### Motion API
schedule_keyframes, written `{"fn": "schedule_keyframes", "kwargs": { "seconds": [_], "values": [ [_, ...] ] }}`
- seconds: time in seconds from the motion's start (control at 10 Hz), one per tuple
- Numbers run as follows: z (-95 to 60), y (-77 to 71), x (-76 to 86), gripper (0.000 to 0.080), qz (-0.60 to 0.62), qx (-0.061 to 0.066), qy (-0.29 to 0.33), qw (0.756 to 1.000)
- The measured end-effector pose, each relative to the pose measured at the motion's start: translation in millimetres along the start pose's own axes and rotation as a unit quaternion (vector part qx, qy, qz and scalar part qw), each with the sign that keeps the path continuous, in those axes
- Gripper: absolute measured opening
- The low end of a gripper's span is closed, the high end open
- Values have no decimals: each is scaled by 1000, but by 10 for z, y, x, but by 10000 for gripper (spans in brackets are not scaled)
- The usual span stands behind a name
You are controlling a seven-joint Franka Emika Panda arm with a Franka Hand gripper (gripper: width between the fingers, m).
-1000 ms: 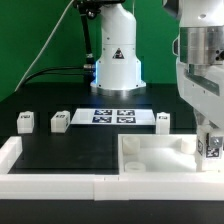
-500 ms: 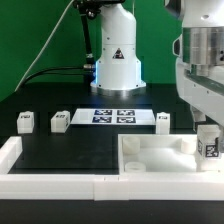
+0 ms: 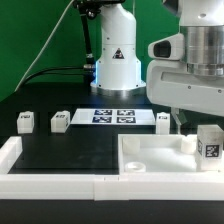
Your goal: Assemble one leg
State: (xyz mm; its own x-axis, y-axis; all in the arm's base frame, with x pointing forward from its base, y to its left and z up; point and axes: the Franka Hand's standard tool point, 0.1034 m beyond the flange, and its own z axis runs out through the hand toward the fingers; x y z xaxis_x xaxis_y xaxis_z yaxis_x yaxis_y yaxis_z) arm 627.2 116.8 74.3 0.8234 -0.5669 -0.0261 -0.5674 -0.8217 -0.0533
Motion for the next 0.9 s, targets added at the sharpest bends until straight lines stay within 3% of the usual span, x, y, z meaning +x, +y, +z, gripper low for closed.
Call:
{"fn": "schedule_keyframes", "kwargs": {
  "seconds": [0.2,0.4,0.5,0.6,0.7,0.9],
  "values": [
    [-4,-2,13,648,-112,-4,-2,994],
    [-13,-13,36,648,-229,-10,-11,973],
    [-21,-7,55,648,-312,-19,-8,950],
    [-19,4,67,648,-342,-19,-8,939],
    [-20,6,69,648,-328,-18,-7,944],
    [-20,10,73,394,-328,-18,-7,945]
  ]
}}
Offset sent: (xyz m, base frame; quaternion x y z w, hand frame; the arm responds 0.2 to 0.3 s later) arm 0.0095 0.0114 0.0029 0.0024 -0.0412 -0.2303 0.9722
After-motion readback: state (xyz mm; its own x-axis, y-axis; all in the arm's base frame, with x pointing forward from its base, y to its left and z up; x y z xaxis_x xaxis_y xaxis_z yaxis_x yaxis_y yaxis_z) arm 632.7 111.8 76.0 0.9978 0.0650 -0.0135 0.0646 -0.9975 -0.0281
